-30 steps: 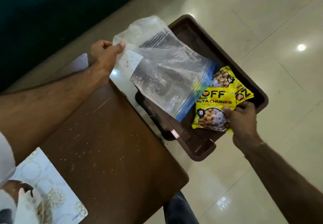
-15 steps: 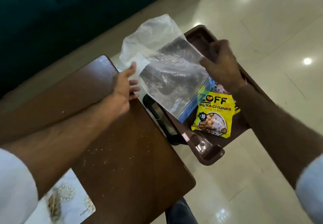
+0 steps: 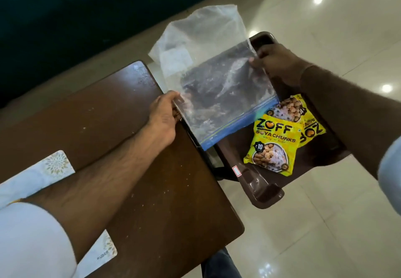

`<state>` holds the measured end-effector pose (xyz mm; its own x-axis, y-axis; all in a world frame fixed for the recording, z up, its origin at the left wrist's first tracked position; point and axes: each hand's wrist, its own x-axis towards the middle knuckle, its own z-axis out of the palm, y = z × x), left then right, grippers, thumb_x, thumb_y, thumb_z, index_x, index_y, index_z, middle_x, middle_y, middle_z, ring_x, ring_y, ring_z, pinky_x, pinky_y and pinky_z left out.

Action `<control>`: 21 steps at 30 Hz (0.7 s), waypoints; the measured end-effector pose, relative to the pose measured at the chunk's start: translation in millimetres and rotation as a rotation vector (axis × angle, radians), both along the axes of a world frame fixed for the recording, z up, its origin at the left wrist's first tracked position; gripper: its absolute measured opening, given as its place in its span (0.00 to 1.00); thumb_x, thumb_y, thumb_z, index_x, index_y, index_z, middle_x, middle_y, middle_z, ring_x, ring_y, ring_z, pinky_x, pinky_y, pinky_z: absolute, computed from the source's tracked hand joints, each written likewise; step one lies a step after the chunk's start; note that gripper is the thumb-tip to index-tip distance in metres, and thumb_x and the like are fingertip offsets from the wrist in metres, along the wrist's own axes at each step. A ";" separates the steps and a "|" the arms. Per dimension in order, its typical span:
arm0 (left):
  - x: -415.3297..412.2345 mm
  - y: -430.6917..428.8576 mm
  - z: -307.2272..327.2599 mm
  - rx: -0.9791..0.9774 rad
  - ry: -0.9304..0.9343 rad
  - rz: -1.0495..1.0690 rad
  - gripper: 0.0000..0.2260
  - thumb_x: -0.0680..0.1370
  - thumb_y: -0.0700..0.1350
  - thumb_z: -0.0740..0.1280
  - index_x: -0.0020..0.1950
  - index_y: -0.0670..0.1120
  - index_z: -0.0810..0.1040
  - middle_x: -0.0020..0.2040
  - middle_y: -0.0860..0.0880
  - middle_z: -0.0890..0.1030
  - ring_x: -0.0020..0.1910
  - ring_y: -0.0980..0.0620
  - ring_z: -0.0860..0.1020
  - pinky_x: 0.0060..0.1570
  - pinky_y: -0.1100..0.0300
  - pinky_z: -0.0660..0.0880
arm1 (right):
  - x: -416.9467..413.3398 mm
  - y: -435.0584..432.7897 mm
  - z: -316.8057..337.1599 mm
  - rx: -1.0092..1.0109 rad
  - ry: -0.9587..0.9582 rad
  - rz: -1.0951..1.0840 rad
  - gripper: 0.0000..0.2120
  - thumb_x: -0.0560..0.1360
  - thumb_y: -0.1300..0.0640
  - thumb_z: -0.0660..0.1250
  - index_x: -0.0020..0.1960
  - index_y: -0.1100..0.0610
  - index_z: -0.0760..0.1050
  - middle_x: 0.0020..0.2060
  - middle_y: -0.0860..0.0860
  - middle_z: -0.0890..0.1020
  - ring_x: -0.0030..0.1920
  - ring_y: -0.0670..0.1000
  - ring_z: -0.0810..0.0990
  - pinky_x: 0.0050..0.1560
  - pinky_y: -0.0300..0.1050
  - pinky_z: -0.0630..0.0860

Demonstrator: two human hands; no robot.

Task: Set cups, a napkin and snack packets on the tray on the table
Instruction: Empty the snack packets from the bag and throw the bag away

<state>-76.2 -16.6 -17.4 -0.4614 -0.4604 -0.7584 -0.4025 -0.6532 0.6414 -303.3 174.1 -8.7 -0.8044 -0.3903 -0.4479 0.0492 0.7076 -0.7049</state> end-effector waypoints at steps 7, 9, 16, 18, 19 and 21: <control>-2.5 -15.7 6.0 -0.027 0.080 0.030 0.18 0.75 0.32 0.71 0.58 0.44 0.66 0.50 0.39 0.84 0.39 0.48 0.82 0.43 0.56 0.78 | 27.7 36.9 15.3 -0.206 -0.040 -0.057 0.27 0.75 0.66 0.71 0.69 0.50 0.66 0.45 0.55 0.81 0.31 0.48 0.80 0.32 0.43 0.79; -8.3 -15.2 3.9 -0.051 0.061 0.003 0.23 0.76 0.36 0.72 0.65 0.45 0.65 0.52 0.41 0.83 0.43 0.48 0.81 0.47 0.53 0.79 | 34.5 45.0 15.9 -0.285 -0.083 0.038 0.31 0.76 0.67 0.68 0.70 0.43 0.64 0.52 0.55 0.79 0.38 0.47 0.81 0.37 0.43 0.81; -23.5 -20.5 -2.2 -0.271 0.002 -0.108 0.18 0.78 0.33 0.67 0.57 0.53 0.67 0.43 0.44 0.86 0.38 0.48 0.80 0.41 0.54 0.78 | 39.4 38.9 23.7 -0.418 -0.276 -0.049 0.22 0.74 0.77 0.62 0.58 0.54 0.76 0.55 0.51 0.81 0.33 0.48 0.82 0.31 0.43 0.81; -24.6 -24.7 2.7 -0.322 0.016 -0.105 0.16 0.79 0.31 0.62 0.52 0.53 0.68 0.40 0.44 0.85 0.29 0.50 0.78 0.31 0.59 0.76 | 38.4 33.0 34.2 -0.385 -0.276 -0.023 0.24 0.73 0.78 0.60 0.61 0.56 0.77 0.58 0.53 0.80 0.39 0.48 0.83 0.34 0.42 0.82; -24.4 -27.1 4.6 -0.332 0.022 -0.118 0.15 0.79 0.30 0.60 0.50 0.52 0.70 0.40 0.44 0.84 0.27 0.51 0.77 0.30 0.60 0.75 | 38.2 29.8 38.4 -0.334 -0.249 0.000 0.24 0.73 0.78 0.60 0.62 0.58 0.78 0.57 0.54 0.80 0.42 0.48 0.83 0.36 0.41 0.82; -22.7 -32.4 10.9 -0.337 0.044 -0.166 0.15 0.79 0.30 0.59 0.47 0.49 0.76 0.42 0.43 0.81 0.28 0.53 0.76 0.31 0.60 0.74 | 38.8 22.5 49.4 -0.229 -0.156 0.045 0.23 0.73 0.76 0.63 0.63 0.59 0.79 0.55 0.55 0.80 0.45 0.48 0.81 0.42 0.39 0.82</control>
